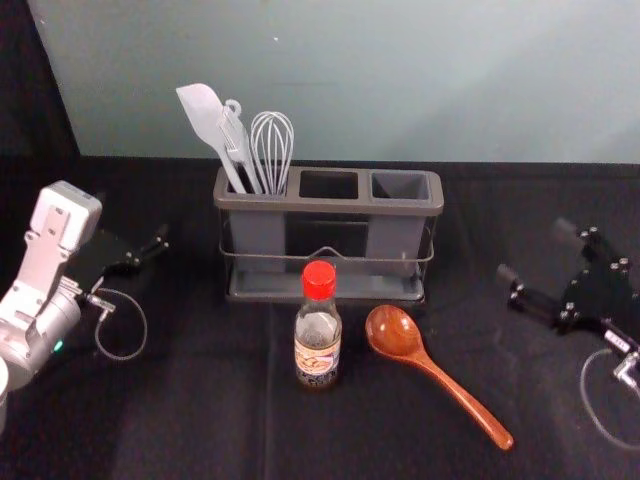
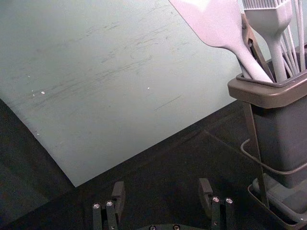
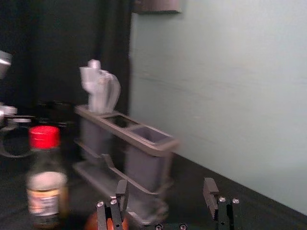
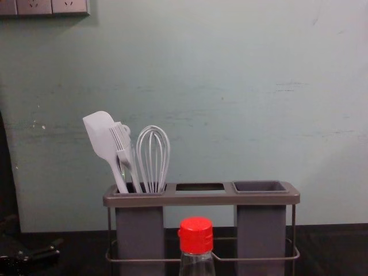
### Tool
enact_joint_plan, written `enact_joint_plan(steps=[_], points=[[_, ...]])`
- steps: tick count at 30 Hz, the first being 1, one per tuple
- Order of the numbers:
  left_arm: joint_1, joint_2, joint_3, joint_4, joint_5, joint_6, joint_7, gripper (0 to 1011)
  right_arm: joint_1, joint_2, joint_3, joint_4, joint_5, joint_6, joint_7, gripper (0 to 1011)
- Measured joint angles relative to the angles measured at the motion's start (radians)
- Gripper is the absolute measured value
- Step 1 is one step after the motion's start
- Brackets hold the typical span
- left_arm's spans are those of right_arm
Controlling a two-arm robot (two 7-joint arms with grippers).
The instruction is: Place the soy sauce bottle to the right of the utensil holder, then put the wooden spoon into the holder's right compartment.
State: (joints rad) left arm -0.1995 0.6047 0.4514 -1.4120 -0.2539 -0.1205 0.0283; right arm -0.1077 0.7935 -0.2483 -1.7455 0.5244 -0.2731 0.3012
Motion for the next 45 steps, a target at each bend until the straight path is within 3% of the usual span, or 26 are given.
enact_joint_plan(steps=[5, 8, 16, 29, 45], points=[[0.0, 0.0, 0.0, 0.0, 0.0, 0.0, 0.0, 1005, 0.003, 0.013, -0.028, -0.02, 0.052, 0.019, 0.128, 1003], [0.0, 0.0, 0.0, 0.0, 0.0, 0.0, 0.0, 1005, 0.016, 0.009, -0.045, -0.02, 0.058, 0.031, 0.166, 1003], [0.0, 0.0, 0.0, 0.0, 0.0, 0.0, 0.0, 1005, 0.079, -0.034, -0.103, -0.003, 0.07, 0.078, 0.281, 1003], [0.0, 0.0, 0.0, 0.0, 0.0, 0.0, 0.0, 1005, 0.257, -0.153, -0.205, 0.087, 0.028, 0.188, 0.367, 1003], [0.0, 0.0, 0.0, 0.0, 0.0, 0.0, 0.0, 1005, 0.364, -0.221, -0.285, 0.146, -0.014, 0.25, 0.374, 1002]])
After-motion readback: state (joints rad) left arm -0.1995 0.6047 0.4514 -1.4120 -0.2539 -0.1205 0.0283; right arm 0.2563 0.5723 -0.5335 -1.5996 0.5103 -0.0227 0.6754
